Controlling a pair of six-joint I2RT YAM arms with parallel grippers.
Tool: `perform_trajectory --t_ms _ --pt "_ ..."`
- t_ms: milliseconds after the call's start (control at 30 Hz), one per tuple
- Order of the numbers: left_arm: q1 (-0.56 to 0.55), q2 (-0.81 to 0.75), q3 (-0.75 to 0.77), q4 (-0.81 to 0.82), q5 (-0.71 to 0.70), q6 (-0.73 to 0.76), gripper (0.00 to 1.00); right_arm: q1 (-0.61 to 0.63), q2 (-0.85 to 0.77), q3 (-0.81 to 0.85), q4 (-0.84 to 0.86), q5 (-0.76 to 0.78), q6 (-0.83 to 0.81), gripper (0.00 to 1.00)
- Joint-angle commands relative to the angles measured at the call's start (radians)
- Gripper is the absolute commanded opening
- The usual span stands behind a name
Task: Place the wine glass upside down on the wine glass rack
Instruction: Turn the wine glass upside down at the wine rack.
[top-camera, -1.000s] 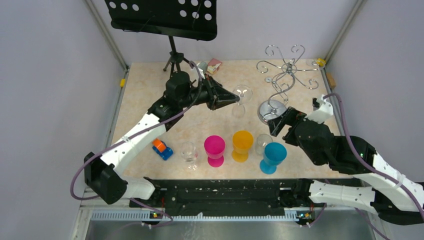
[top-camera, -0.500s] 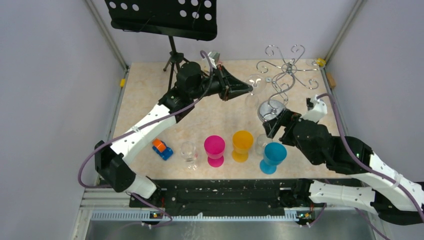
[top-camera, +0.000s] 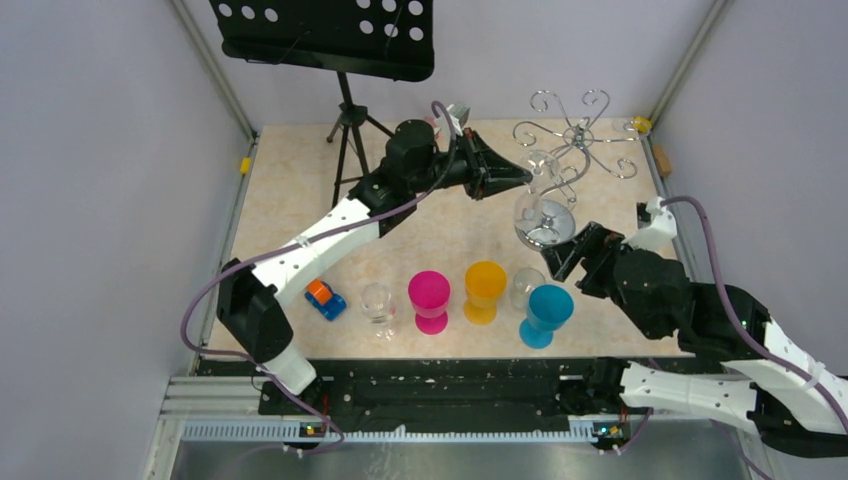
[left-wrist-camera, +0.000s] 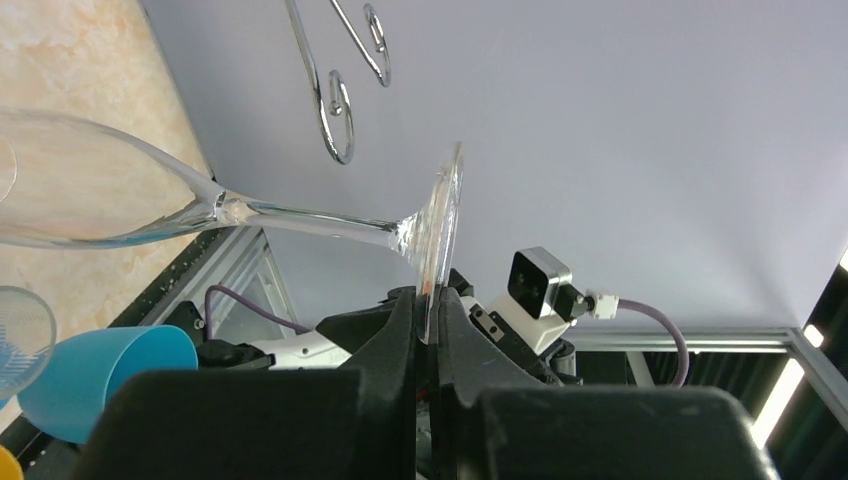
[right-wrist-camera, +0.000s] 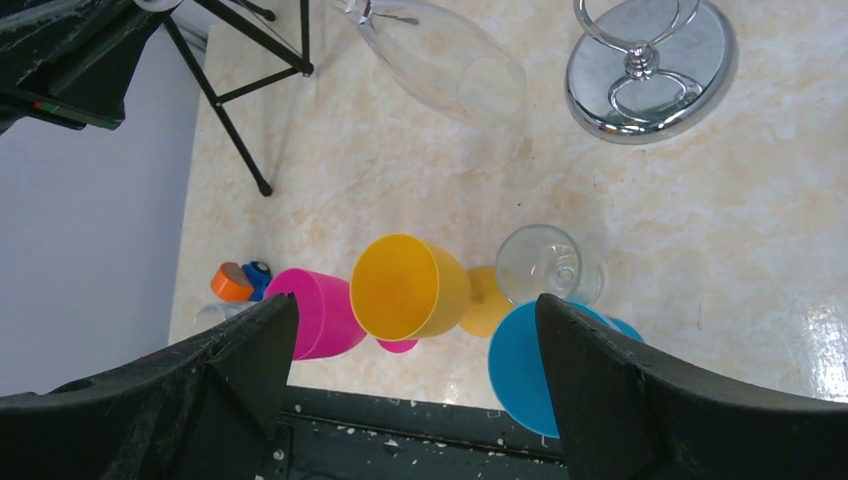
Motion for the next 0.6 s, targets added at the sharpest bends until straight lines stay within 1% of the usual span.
perform_trajectory --t_ms 0,200,433,567 --pt "-0.005 0.023 0.083 0.086 -0.019 -0.039 0.0 -0.007 0.023 0.011 -0.004 0.007 -0.002 0.89" --pt "-0.005 0.074 0.16 0.027 -0.021 -0.021 0.0 -0.007 0.066 0.036 -0.049 0.005 -0.007 0.89" --pt "-0.005 0.12 0.22 0.026 -0.005 -0.021 0.0 -0.007 0.138 0.092 -0.144 0.022 -0.009 0.89" --pt "-0.005 0.143 0.258 0.018 -0.007 -0.006 0.0 -0.007 0.16 0.1 -0.162 0.026 -0.008 0.9"
